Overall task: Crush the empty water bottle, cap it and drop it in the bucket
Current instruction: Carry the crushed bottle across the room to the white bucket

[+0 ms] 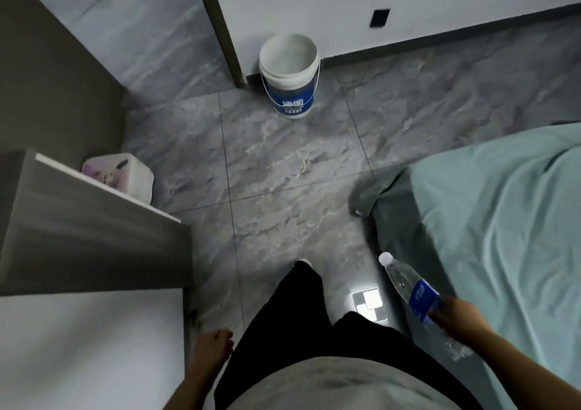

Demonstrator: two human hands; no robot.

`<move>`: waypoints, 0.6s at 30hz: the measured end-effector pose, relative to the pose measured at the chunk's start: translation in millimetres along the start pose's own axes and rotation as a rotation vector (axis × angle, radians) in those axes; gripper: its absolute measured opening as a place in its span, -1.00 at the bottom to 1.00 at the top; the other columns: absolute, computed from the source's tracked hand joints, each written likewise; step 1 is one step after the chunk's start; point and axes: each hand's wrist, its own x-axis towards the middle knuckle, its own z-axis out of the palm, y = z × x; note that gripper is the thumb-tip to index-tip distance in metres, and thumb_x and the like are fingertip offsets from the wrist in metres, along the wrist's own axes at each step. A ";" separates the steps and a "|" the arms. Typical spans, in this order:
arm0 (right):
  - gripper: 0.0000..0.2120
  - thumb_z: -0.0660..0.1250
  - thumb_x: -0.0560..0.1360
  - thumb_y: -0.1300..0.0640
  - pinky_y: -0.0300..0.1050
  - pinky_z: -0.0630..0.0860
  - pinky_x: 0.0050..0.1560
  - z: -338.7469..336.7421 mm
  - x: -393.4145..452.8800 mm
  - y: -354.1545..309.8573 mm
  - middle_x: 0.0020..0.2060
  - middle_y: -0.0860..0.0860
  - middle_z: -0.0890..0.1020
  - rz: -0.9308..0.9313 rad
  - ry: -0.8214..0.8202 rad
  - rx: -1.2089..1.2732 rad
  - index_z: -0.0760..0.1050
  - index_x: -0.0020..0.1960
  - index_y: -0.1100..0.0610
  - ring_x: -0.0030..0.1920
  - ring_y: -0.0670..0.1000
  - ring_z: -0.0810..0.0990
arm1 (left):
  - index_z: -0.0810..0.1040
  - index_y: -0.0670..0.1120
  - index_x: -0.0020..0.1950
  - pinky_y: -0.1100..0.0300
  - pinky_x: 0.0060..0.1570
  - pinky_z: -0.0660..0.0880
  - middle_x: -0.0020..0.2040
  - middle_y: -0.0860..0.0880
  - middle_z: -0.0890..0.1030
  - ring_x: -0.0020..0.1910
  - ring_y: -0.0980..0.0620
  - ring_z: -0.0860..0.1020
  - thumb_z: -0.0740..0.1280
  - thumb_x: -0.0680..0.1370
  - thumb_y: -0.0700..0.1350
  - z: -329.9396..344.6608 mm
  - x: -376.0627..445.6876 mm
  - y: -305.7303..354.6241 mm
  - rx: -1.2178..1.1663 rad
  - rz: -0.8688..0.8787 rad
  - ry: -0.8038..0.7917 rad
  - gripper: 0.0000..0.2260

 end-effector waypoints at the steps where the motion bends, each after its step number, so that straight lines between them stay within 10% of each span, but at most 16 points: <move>1: -0.78 0.31 0.48 0.09 -0.13 0.47 -0.09 -8.2 5.7 -6.8 -0.01 0.18 0.66 0.017 -0.009 -0.002 0.55 0.06 0.18 0.01 0.16 0.62 | 0.59 -0.26 -0.02 0.24 -0.31 0.39 -0.10 -0.19 0.61 -0.32 0.05 0.46 0.17 0.57 -0.24 -5.2 9.6 22.3 0.034 0.014 -0.015 -0.79; 10: -0.72 0.26 0.52 0.07 -0.16 0.42 -0.02 -93.8 65.7 -47.0 0.16 0.18 0.61 0.135 -0.101 0.019 0.51 0.15 0.20 0.17 0.13 0.57 | 0.35 -0.14 -0.44 0.11 -0.21 0.28 -0.43 -0.13 0.38 -0.35 -0.04 0.36 0.13 0.59 -0.21 -12.8 121.4 217.9 0.040 0.155 -0.055 -0.63; 18: -0.74 0.23 0.53 0.08 -0.16 0.45 -0.11 -224.3 175.9 -102.7 0.06 0.20 0.66 0.102 -0.104 0.024 0.53 0.07 0.25 0.05 0.15 0.63 | 0.51 -0.14 -0.36 0.07 -0.14 0.41 -0.32 -0.20 0.55 -0.28 -0.10 0.51 0.18 0.57 -0.19 8.4 182.2 341.1 -0.005 0.099 -0.009 -0.70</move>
